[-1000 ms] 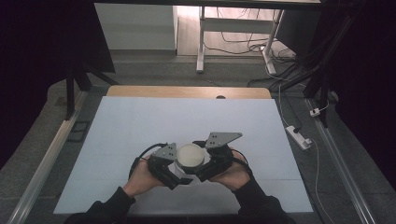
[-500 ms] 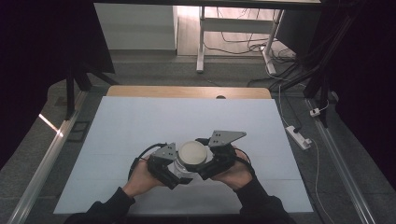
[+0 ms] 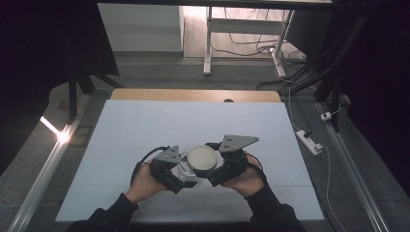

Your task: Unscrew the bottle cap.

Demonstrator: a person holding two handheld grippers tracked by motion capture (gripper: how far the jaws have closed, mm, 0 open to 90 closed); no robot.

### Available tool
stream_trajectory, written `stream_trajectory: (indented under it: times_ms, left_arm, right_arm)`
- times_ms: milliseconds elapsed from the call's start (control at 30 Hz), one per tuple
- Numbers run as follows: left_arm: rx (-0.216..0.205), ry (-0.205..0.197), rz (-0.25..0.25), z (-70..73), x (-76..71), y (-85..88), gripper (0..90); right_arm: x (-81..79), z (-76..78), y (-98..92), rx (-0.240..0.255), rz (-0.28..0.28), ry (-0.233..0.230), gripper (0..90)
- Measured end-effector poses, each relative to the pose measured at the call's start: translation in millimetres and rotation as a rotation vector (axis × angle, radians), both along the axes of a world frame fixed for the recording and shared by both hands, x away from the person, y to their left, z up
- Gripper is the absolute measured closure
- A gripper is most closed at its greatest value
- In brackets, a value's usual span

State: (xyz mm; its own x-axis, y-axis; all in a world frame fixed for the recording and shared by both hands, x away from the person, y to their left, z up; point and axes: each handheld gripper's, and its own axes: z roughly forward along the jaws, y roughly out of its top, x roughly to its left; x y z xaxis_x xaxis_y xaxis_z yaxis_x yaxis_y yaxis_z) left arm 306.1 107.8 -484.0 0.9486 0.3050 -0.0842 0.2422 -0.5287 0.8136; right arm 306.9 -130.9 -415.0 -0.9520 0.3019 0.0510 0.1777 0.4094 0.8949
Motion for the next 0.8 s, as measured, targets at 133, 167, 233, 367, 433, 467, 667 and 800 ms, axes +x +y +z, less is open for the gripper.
stream_trajectory:
  times_ms: [133, 167, 233, 367, 433, 467, 667, 800]
  left_arm:
    - [0.004, 0.0, 0.015, -0.6, 2.0, 2.5, 7.6]
    - [0.002, 0.001, 0.02, -0.9, 2.5, 3.0, 7.6]
    - [0.005, -0.001, 0.028, -0.9, 4.0, 4.6, 7.6]
    - [0.006, -0.003, 0.047, -0.9, 7.0, 7.7, 7.6]
    - [0.001, 0.0, 0.055, -1.1, 7.5, 8.2, 7.6]
    - [0.003, -0.001, 0.062, -1.1, 8.5, 9.2, 7.5]
    - [-0.005, -0.001, 0.097, 0.2, 13.1, 13.5, 7.6]
    - [-0.011, -0.001, 0.118, 1.0, 15.3, 15.9, 7.6]
  right_arm:
    - [-1.6, 1.2, -1.2, 0.0, -0.001, -0.001, 7.1]
    - [-2.1, 1.3, -1.4, -0.001, -0.001, -0.003, 7.1]
    - [-3.3, 1.3, -1.8, -0.003, -0.001, -0.003, 7.1]
    - [-5.3, 0.8, -2.5, -0.003, -0.002, -0.006, 7.1]
    - [-5.8, 1.1, -3.0, -0.006, -0.002, -0.007, 7.1]
    - [-7.0, 1.4, -3.7, -0.002, -0.004, -0.002, 7.1]
    - [-13.1, 1.9, -4.0, -0.003, -0.001, -0.003, 7.1]
    - [-17.6, 1.2, -5.0, -0.004, 0.0, -0.003, 7.1]
